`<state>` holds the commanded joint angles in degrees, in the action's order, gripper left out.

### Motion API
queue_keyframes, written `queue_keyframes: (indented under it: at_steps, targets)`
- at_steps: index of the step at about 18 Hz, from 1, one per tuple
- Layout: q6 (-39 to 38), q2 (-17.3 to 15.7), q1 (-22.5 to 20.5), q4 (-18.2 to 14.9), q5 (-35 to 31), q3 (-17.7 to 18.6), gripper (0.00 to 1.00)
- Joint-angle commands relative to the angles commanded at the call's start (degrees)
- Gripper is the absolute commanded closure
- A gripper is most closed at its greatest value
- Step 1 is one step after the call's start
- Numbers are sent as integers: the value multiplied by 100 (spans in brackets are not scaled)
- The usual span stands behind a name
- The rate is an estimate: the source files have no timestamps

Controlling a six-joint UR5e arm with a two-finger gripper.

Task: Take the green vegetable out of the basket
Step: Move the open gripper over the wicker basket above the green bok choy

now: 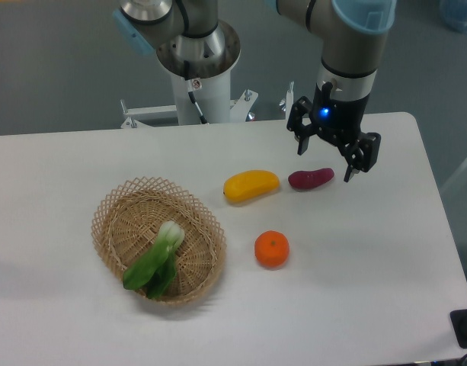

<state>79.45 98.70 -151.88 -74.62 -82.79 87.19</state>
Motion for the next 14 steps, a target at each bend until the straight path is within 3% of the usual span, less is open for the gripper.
queue_keyframes:
  at_steps: [4, 9, 12, 14]
  targets:
    - [-44, 0, 9, 0, 17, 26, 0]
    - [-298, -70, 79, 0, 44, 307, 0]
    - [-649, -105, 114, 26, 412, 544, 0]
    - [-738, -140, 176, 227, 824, 755, 0]
